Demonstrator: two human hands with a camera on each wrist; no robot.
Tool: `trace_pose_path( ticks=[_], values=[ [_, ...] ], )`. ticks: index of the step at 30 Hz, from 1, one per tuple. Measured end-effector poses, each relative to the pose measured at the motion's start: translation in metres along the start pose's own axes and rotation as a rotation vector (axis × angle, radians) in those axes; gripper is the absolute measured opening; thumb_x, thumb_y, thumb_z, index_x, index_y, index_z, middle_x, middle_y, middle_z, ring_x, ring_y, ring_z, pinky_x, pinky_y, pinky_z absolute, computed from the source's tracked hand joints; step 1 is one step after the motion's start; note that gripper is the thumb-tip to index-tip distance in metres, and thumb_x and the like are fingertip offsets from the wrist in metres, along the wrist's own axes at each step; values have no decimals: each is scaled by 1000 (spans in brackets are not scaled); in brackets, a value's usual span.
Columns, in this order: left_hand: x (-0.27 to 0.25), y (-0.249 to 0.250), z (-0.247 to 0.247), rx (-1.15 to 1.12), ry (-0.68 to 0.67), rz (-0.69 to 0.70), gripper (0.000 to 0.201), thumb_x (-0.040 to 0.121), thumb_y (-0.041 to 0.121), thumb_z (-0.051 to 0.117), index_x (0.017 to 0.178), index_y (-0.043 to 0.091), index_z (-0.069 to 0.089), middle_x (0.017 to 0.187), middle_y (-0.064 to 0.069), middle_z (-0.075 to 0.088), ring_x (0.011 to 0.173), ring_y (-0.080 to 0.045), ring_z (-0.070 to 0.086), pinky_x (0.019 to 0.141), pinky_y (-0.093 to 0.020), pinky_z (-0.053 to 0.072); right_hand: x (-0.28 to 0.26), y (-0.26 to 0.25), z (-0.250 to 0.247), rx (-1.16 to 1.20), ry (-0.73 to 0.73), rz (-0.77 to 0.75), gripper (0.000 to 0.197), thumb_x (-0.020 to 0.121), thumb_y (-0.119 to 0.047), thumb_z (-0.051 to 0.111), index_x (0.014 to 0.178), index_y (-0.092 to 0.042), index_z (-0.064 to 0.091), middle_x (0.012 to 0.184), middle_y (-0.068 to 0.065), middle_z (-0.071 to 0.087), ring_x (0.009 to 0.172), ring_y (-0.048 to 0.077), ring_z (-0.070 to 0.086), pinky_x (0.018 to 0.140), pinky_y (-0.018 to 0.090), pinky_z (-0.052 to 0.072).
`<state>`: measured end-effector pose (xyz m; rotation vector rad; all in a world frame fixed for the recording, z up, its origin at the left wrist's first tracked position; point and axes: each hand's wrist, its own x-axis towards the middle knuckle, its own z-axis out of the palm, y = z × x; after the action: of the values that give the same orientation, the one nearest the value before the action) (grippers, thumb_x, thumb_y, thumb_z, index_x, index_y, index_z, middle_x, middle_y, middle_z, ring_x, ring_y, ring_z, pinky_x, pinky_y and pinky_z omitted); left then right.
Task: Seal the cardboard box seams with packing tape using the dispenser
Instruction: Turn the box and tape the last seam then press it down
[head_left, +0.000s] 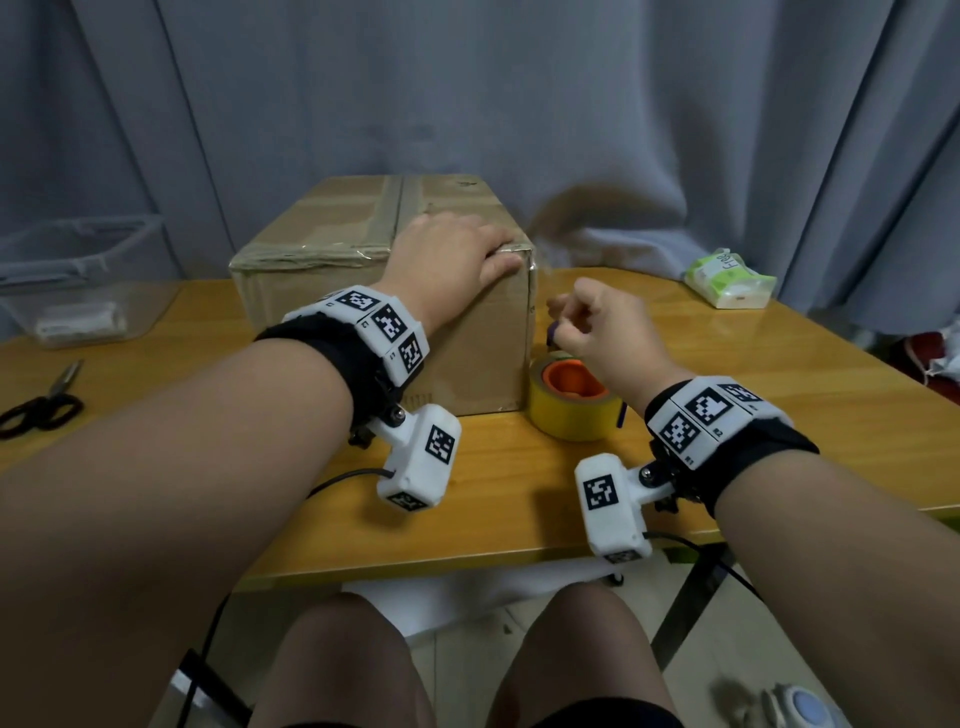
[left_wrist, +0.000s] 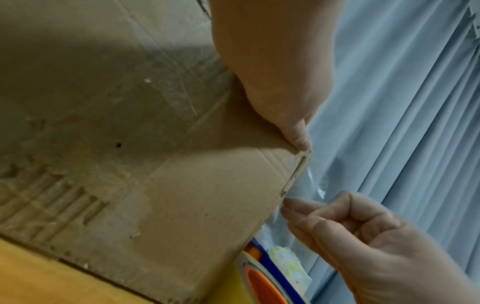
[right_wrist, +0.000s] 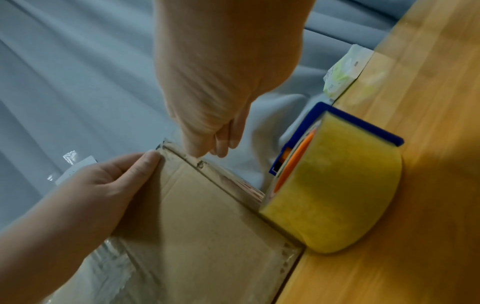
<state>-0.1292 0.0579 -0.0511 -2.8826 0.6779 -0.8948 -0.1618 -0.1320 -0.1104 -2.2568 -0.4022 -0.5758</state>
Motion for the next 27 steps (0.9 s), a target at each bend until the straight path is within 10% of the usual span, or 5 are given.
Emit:
trace_pose_path(
  ticks=[7,13,27],
  values=[
    [-2,3,-2,-44,31,-19,42,94,52,38,122,28,60,114,-3,64,110,-29,56,88,-38,38,-5,-2,21,176,36,16,29,80,-5,60,65,-24,46,87,9,68,89,22,66,79,42,55],
    [5,17,-3,-34,45,-86,36,89,50,43,104,21,59,112,-3,58,110,-30,51,87,-39,34,4,-15,1,599,-45,139,35,88,10,42,95,-24,43,89,33,58,80,28,63,76,36,55],
    [-3,-11,-5,-66,27,91,41,95,49,36,113,21,61,106,-3,66,98,-26,60,75,-36,45,47,-31,-32,-291,-244,-332,13,90,-9,60,100,-13,66,89,3,66,81,19,64,80,37,53]
  ],
)
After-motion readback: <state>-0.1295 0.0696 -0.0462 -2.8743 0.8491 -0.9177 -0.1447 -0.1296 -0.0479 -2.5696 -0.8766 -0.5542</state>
